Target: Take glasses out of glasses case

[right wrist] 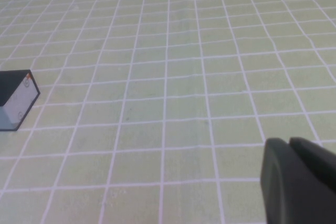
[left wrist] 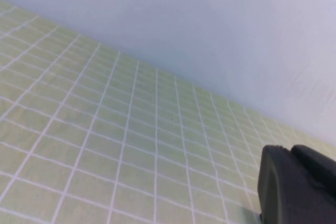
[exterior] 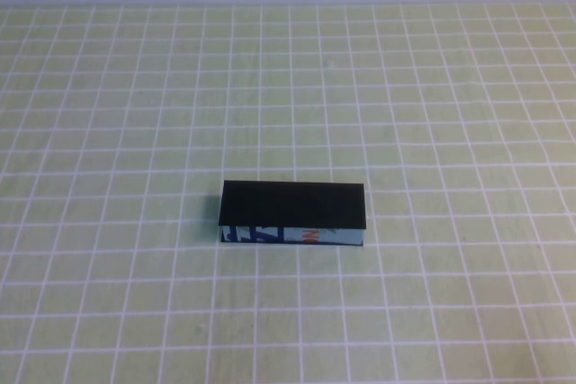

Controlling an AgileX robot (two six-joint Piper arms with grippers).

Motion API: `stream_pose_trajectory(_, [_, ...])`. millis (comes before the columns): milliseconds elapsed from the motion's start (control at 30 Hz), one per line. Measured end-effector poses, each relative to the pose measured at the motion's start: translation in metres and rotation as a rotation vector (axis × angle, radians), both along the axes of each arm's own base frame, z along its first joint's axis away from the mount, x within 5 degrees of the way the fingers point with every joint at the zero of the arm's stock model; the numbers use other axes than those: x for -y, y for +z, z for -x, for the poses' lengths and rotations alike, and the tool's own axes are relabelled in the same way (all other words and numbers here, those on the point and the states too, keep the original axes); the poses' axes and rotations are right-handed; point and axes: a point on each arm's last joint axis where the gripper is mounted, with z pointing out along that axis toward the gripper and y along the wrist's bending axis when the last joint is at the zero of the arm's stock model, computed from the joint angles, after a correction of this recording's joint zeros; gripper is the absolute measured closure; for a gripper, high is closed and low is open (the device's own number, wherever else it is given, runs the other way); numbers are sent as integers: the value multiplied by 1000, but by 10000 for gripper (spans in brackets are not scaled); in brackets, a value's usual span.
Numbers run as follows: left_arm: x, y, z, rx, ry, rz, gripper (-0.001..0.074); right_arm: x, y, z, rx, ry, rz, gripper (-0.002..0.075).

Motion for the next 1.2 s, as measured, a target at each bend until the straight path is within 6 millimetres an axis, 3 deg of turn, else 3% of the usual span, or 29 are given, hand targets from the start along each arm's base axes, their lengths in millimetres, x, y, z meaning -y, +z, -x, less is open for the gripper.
stream_pose_trajectory(167, [3,8,0,-38,-29,57,739,0,0,0,0,0,0,743])
stream_pose_trajectory(300, [12,38,-7,-188,-120,34,739,0,0,0,0,0,0,743])
stream_pose_trajectory(467, [24,72,-33,-460,-269,-77,739,0,0,0,0,0,0,743])
stream_pose_trajectory(667, [37,100,-87,-661,-491,-255,739,0,0,0,0,0,0,743])
stream_pose_trajectory(900, [55,111,-170,-676,-697,-277,739,0,0,0,0,0,0,743])
stream_pose_trajectory(1200, [85,82,-268,-636,-817,-318,739,0,0,0,0,0,0,743])
